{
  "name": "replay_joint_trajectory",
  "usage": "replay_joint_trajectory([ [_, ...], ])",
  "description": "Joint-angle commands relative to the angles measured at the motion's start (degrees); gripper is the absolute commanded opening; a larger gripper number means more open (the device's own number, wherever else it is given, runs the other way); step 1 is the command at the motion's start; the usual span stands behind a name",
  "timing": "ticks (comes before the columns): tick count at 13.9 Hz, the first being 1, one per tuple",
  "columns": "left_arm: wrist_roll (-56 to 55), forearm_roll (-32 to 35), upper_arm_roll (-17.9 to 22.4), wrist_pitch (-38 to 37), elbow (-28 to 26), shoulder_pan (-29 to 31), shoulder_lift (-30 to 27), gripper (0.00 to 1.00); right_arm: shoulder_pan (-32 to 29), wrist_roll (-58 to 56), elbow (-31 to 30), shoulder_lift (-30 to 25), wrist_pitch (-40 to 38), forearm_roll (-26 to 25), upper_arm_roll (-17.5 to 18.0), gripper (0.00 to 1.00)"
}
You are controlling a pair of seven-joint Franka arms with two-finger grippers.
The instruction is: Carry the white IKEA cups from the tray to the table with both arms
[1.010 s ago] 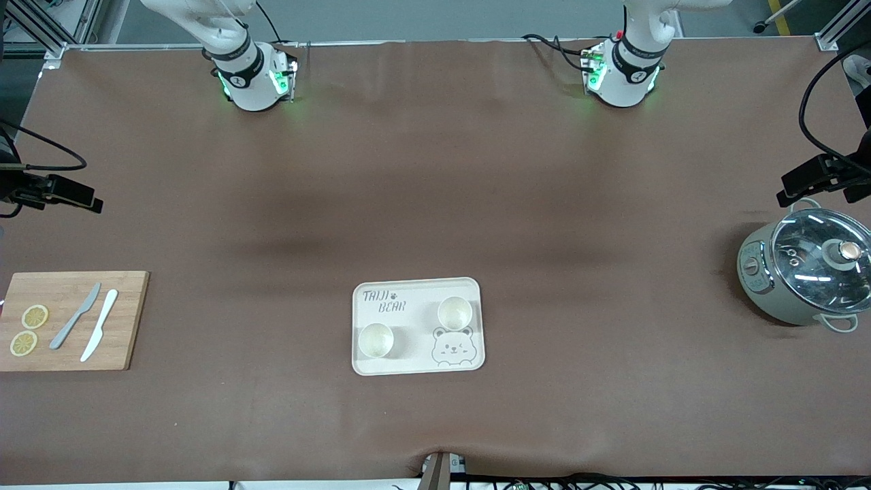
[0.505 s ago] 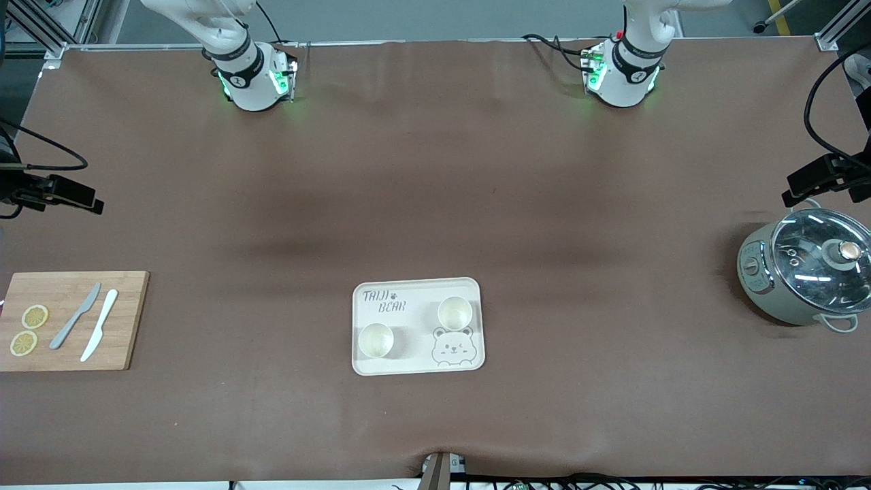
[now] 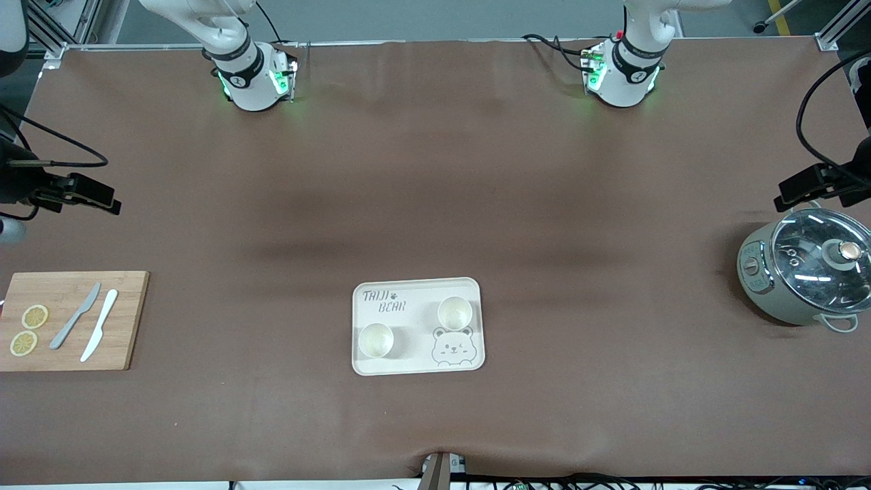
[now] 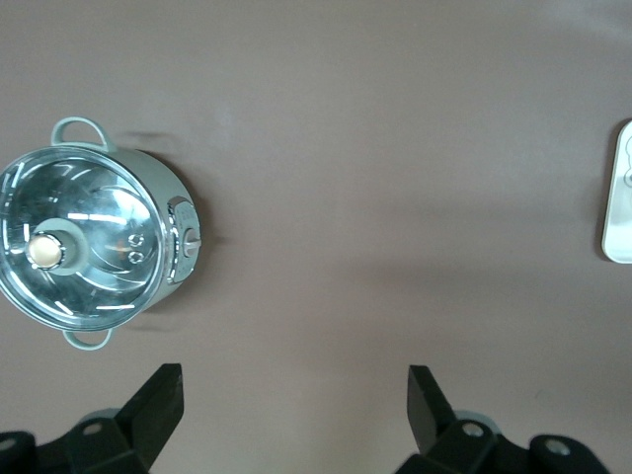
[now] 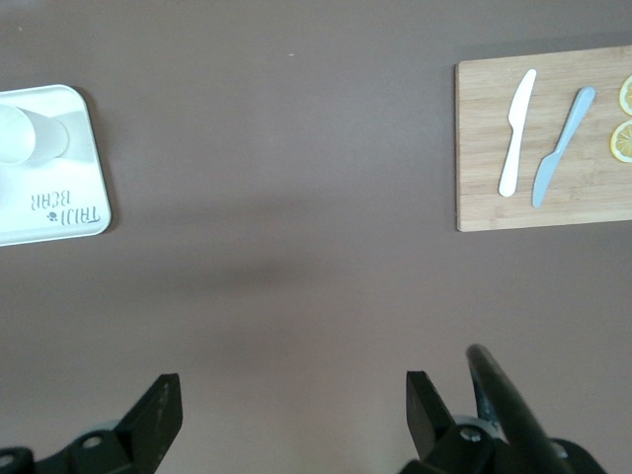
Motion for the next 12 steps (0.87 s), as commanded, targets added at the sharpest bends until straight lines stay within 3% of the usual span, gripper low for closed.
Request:
replay_joint_trajectory([
  [1, -1.22, -1.02, -0.46, 0.01, 0.31, -1.17, 1.81, 1.00, 1.53, 3.35, -0.14, -0.02, 0.98, 1.09, 0.07, 1.00],
  [5, -2.63, -1.46, -0.46, 1.59, 0.49, -3.90, 5.84, 1.00, 5.83, 9.58, -0.14, 2.44, 4.93, 2.06, 0.07, 1.00],
  [7, -3.50, -4.96, -0.28, 4.83, 0.49, -4.34, 8.21, 1.00, 7.77, 14.67, -0.14, 3.84, 6.87, 4.08, 0.07, 1.00],
  [12, -17.46, -5.77, -0.28, 12.74, 0.58, -10.04, 13.93, 1.00, 13.48, 24.35, -0.14, 8.59, 14.51, 4.70, 0.07, 1.00],
])
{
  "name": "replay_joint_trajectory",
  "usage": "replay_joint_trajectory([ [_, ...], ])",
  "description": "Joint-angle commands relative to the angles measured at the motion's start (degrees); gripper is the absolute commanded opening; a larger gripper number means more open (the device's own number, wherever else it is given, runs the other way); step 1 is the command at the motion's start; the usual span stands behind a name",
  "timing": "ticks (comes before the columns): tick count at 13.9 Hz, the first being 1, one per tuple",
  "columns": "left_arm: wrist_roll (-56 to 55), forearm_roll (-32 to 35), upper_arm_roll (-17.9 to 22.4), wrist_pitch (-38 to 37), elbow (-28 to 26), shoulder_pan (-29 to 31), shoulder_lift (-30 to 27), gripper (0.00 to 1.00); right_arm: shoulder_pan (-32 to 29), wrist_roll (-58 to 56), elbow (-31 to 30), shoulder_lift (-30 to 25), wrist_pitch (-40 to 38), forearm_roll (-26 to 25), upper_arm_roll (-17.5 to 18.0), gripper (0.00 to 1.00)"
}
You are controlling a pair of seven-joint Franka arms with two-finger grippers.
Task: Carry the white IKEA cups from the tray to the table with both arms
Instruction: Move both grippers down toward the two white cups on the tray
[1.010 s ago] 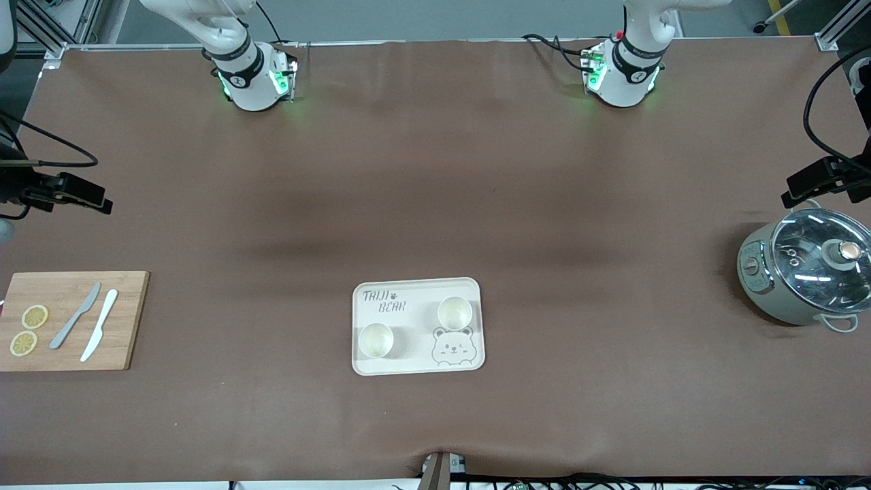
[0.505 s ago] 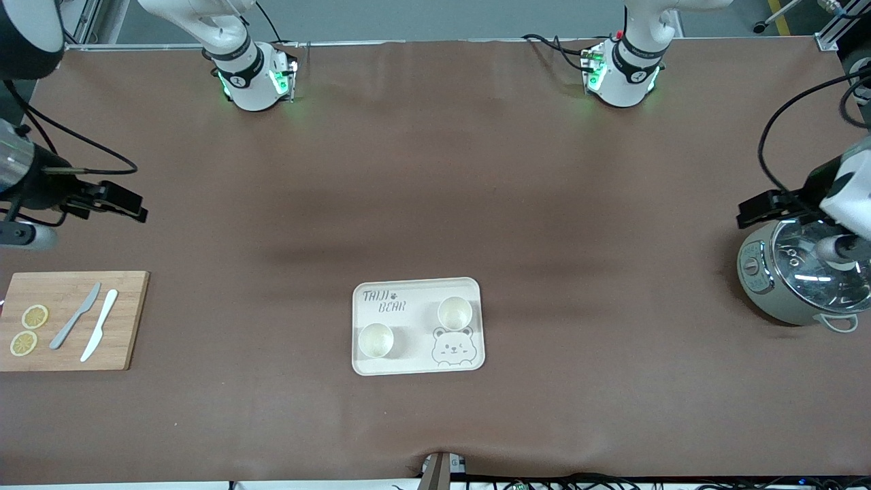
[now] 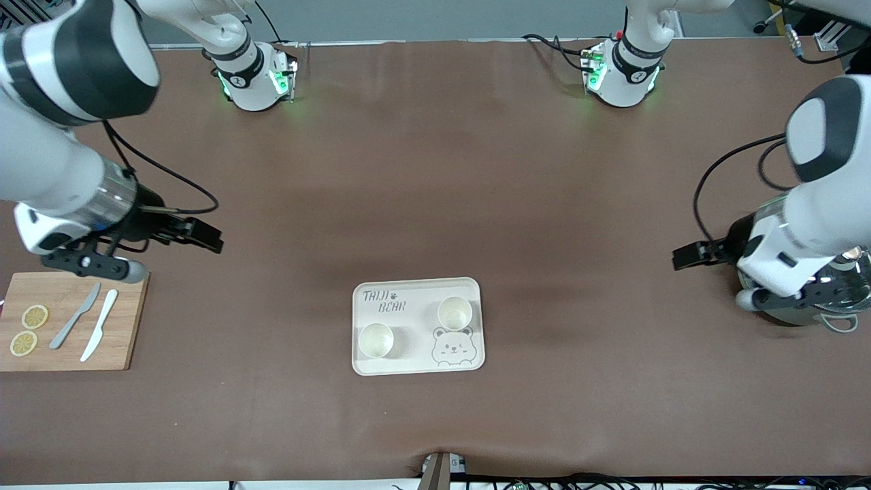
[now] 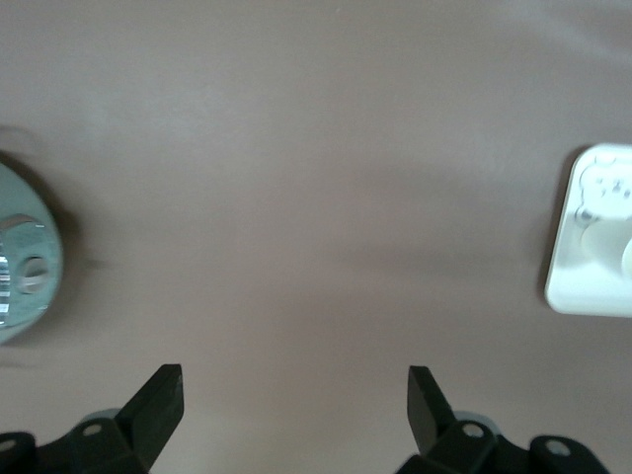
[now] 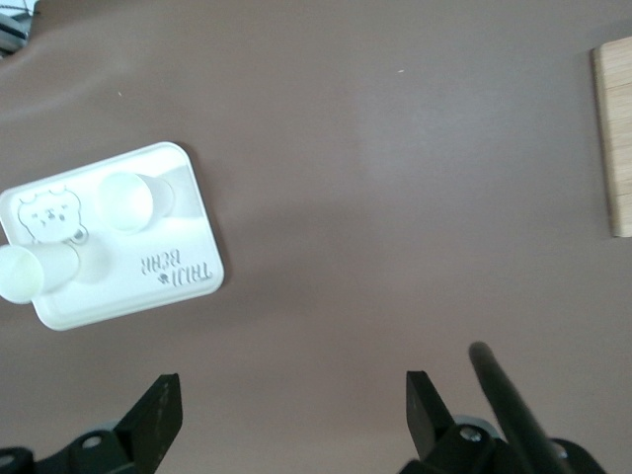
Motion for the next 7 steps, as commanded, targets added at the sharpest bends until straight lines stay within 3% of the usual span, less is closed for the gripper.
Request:
replay_joint_trajectory([
  [1, -7.10, -0.62, 0.36, 4.29, 0.73, -3.73, 3.23, 1.00, 3.00, 5.16, 0.26, 2.61, 3.91, 0.58, -0.34, 1.00],
  [7, -19.33, -0.53, 0.36, 17.48, 0.81, -11.72, 10.71, 1.00, 11.18, 16.68, 0.26, 11.05, 17.70, 0.31, -0.43, 1.00],
])
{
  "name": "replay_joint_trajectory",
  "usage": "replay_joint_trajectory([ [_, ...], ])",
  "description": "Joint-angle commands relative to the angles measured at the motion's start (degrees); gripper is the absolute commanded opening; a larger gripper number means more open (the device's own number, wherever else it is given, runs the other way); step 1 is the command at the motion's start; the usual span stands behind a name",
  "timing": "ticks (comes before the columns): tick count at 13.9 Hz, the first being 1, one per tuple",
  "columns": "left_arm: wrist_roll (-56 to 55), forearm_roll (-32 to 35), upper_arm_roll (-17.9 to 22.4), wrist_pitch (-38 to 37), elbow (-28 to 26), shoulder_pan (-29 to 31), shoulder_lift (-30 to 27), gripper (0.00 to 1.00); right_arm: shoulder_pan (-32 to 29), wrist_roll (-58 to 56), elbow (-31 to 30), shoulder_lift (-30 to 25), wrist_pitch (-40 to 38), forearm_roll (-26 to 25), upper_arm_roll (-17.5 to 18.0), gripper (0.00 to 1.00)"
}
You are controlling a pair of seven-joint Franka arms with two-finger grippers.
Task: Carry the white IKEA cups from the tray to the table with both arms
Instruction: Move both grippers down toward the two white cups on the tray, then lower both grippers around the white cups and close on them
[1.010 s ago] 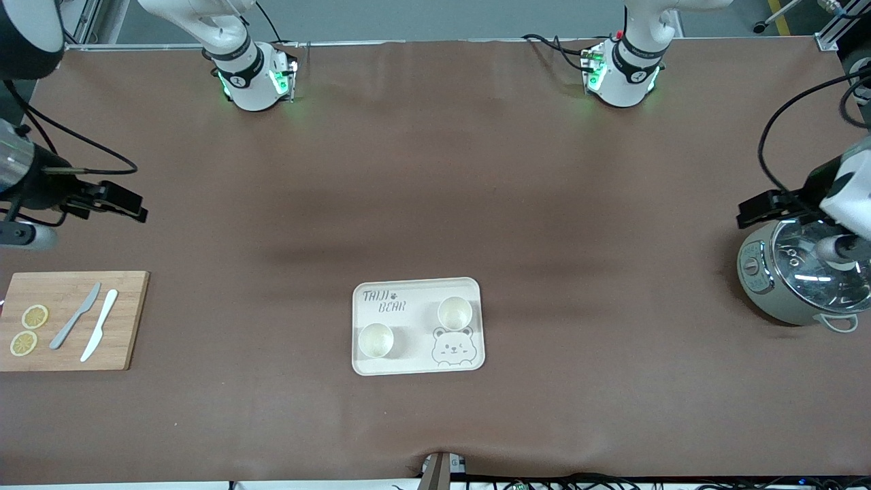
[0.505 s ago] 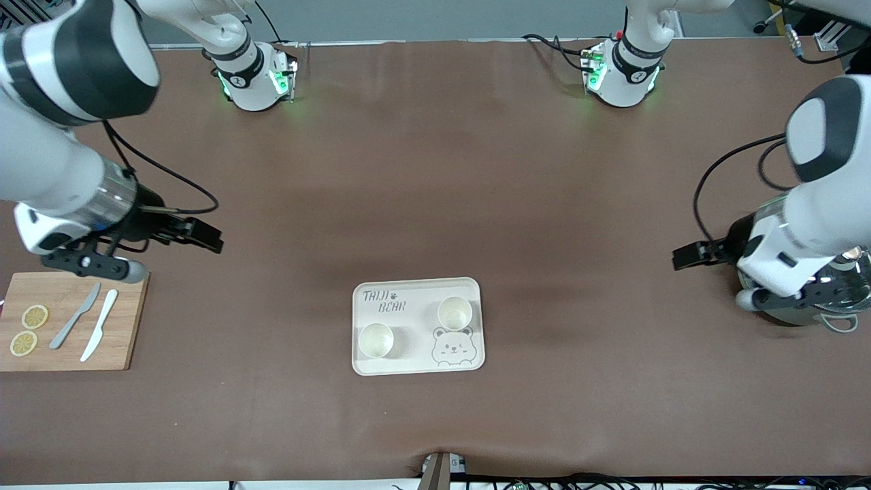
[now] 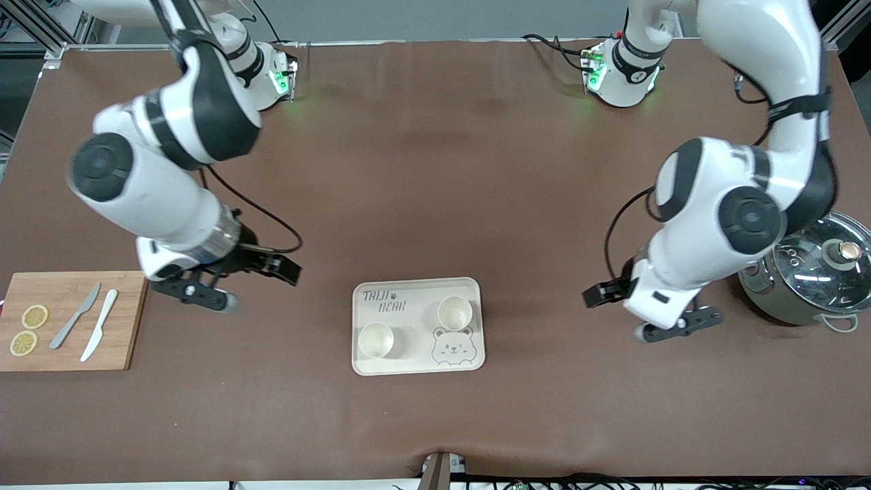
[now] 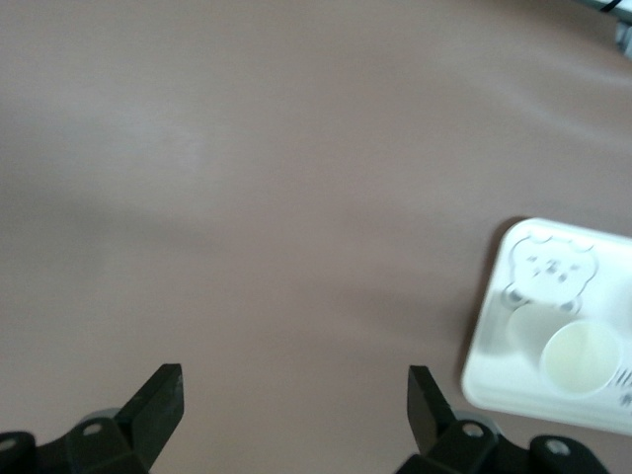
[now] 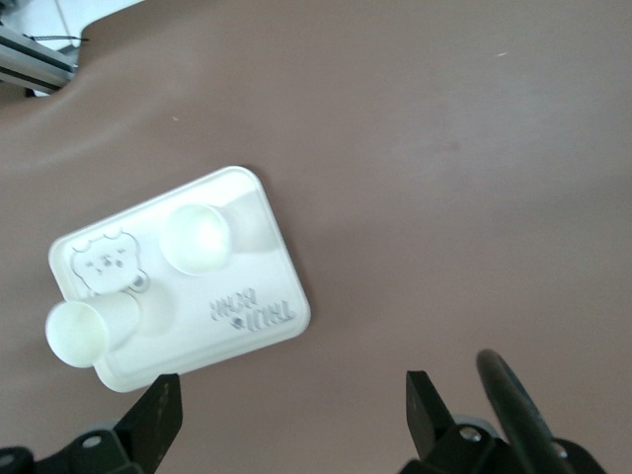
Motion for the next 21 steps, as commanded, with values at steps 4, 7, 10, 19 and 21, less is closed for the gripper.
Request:
replay_joint_trajectory([
  [4, -11.24, -0.53, 0.53, 11.62, 1.03, -7.31, 5.84, 1.00, 3.85, 3.75, 0.69, 8.02, 10.93, 0.25, -0.53, 1.00],
  [7, -15.99, -0.44, 0.61, 18.48, 1.21, -10.31, 8.83, 1.00, 4.02, 3.49, 0.69, 12.06, 16.11, -0.10, -0.53, 1.00],
  [10, -18.90, -0.17, 0.70, 23.50, 1.21, -12.59, 11.91, 1.00, 3.94, 3.40, 0.69, 13.83, 18.94, -0.28, -0.62, 1.00],
  [19, -20.84, 0.18, 0.97, 28.08, 1.12, -16.55, 17.72, 1.00, 4.11, 3.49, 0.60, 18.23, 25.80, -1.77, -0.79, 1.00],
  [21, -20.84, 0.18, 0.97, 28.17, 1.12, -16.99, 18.42, 1.00, 4.02, 3.49, 0.60, 18.84, 26.85, -1.86, -0.88, 1.00],
])
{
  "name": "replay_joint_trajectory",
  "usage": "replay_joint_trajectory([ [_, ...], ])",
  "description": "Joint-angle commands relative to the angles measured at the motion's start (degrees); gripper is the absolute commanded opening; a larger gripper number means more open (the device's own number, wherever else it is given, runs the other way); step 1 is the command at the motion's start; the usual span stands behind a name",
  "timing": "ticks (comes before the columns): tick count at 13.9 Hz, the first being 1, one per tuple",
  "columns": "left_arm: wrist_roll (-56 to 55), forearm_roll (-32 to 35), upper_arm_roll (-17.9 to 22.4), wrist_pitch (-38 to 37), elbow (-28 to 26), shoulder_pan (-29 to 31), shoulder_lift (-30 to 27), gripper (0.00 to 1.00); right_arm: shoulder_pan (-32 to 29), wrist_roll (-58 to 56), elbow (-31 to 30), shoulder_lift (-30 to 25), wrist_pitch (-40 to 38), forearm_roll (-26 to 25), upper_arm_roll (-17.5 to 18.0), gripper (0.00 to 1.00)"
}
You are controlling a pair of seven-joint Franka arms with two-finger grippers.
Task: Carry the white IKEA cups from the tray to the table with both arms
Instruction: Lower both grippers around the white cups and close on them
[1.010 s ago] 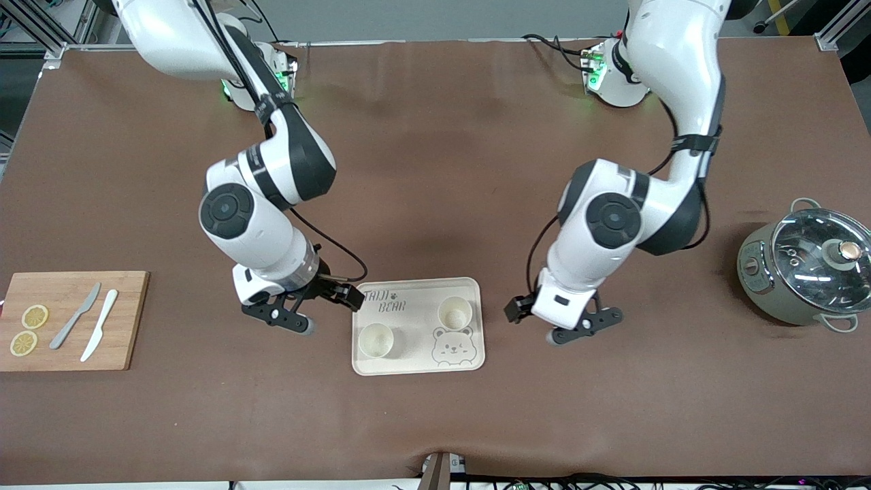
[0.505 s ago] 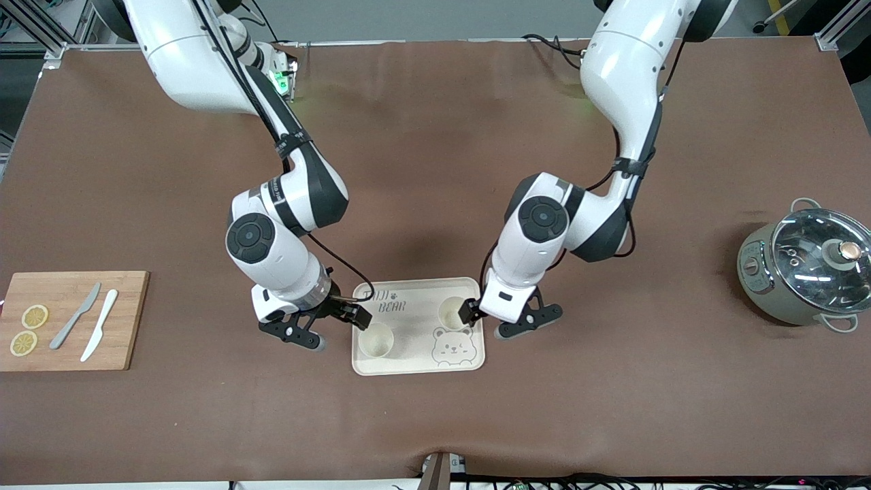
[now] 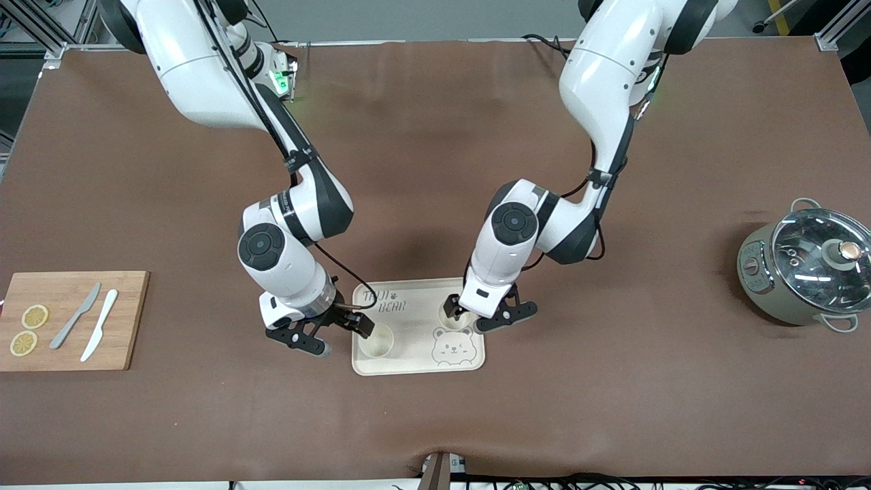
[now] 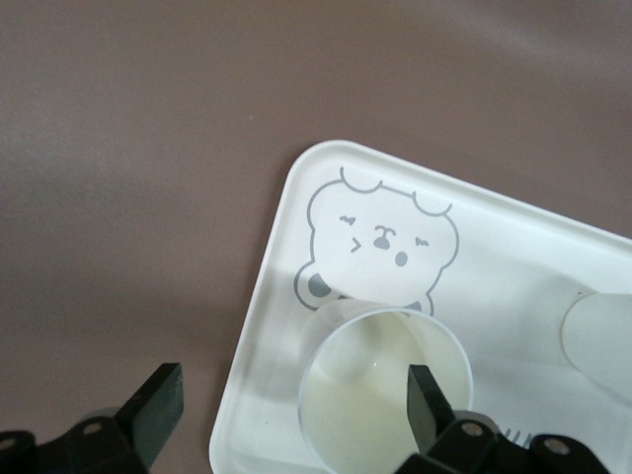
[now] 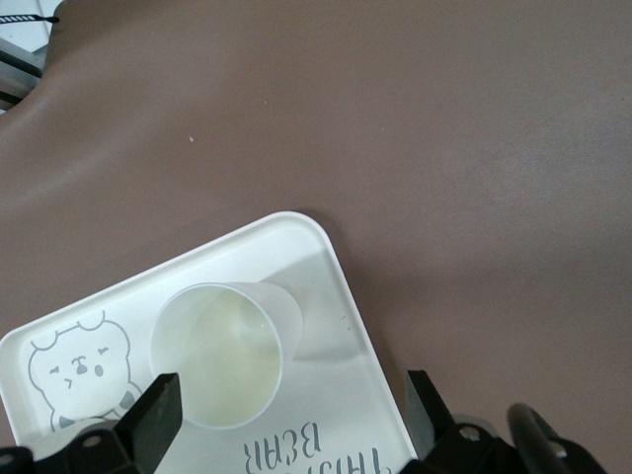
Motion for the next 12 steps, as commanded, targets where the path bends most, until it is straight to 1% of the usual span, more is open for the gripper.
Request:
replay_joint_trajectory([
  [1, -1.18, 0.35, 0.86, 0.58, 0.93, -0.93, 1.46, 1.00, 0.34, 0.30, 0.88, 1.32, 1.75, -0.80, -0.45, 1.00],
  [3, -1.18, 0.35, 0.86, 0.58, 0.93, -0.93, 1.73, 1.00, 0.34, 0.30, 0.88, 2.55, 3.34, -0.80, -0.45, 1.00],
  [4, -1.27, 0.26, 0.86, 0.67, 0.93, -0.93, 1.73, 0.92, 0.34, 0.30, 0.88, 2.91, 4.39, -0.80, -0.45, 1.00],
  [5, -1.36, 0.26, 0.86, 0.58, 0.93, -0.84, 1.73, 0.74, 0.34, 0.30, 0.88, 3.61, 5.10, -0.80, -0.53, 1.00],
  [6, -1.62, 0.35, 0.86, 0.67, 0.93, -0.93, 1.73, 0.57, 0.34, 0.30, 0.88, 4.05, 5.97, -0.89, -0.53, 1.00],
  [7, -1.62, 0.26, 0.86, 0.67, 0.93, -0.93, 1.73, 0.45, 0.34, 0.30, 0.88, 4.49, 6.68, -1.33, -0.53, 1.00],
  [10, -2.24, 0.26, 0.86, 0.67, 0.93, -0.93, 1.73, 0.15, 0.34, 0.39, 1.49, 5.72, 6.86, -1.59, -0.53, 1.00],
  [12, -2.32, 0.26, 0.86, 0.67, 1.02, -0.93, 1.55, 0.04, 0.34, 0.39, 2.36, 6.42, 6.86, -1.59, -0.53, 1.00],
])
